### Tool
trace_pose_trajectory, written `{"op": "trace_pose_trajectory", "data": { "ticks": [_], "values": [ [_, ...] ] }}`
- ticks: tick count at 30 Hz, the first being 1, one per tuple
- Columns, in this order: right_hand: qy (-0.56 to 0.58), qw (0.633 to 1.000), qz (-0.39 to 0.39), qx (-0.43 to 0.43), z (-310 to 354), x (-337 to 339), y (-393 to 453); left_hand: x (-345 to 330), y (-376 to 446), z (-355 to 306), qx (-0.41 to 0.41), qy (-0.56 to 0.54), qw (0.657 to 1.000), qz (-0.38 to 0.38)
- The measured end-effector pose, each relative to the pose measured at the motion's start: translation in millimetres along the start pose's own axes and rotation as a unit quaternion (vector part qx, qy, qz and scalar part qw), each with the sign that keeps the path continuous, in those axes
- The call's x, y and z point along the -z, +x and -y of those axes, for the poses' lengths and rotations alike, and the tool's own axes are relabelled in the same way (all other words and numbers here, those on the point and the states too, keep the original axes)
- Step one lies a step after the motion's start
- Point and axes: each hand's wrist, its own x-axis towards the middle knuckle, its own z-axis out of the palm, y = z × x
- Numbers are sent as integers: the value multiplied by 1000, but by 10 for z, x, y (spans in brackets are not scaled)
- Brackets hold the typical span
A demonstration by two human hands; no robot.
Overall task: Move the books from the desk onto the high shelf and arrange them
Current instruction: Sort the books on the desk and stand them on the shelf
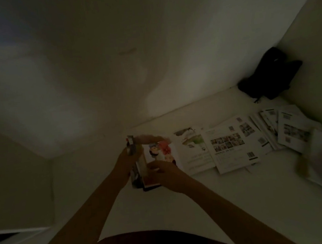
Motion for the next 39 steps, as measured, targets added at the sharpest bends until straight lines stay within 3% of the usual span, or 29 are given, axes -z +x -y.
{"op": "trace_pose_trajectory", "data": {
  "ticks": [2,4,6,8,10,12,15,17,19,21,22,23,24,27,28,30,33,35,39],
  "values": [
    [40,995,-92,-18,-236,111,31,49,33,100,-9,24,1000,-5],
    [145,970,-162,-104,-507,254,38,89,61,137,2,23,1000,-11],
    [288,920,-139,-225,-717,325,-22,137,74,161,21,14,999,-23],
    [381,876,-119,-272,-884,269,-55,209,54,191,41,-3,998,-43],
    [506,818,-177,-212,-954,163,13,307,-9,190,52,-25,996,-66],
    [608,761,-207,-96,-913,98,95,408,-67,193,52,-39,994,-89],
    [681,714,-158,-34,-727,53,155,600,-115,190,57,-58,991,-109],
    [671,731,-117,-45,-630,19,215,696,-115,205,45,-77,992,-83],
    [592,793,-131,-60,-533,-78,286,713,-149,180,39,-79,992,-89],
    [438,863,-240,-70,-499,-177,380,696,-160,162,27,-83,993,-85],
    [365,878,-298,-78,-506,-207,422,676,-161,147,24,-92,992,-80],
    [325,885,-324,-84,-503,-221,443,677,-151,144,28,-105,991,-81],
    [345,883,-303,-101,-509,-213,465,671,-154,128,27,-115,990,-83],
    [542,825,-113,-112,-441,-146,427,669,-118,77,2,-114,991,-73],
    [576,808,-91,-82,-440,-120,425,650,-123,44,-8,-105,993,-60],
    [599,790,-127,-17,-517,-76,488,595,-121,-16,-5,-94,994,-50],
    [604,778,-174,14,-659,90,518,621,-68,-61,40,-87,990,-103],
    [570,801,-180,4,-776,317,490,721,-29,-72,25,-46,988,-143],
    [369,925,-87,-13,-784,805,366,899,19,-134,18,32,991,-126]
  ]
}}
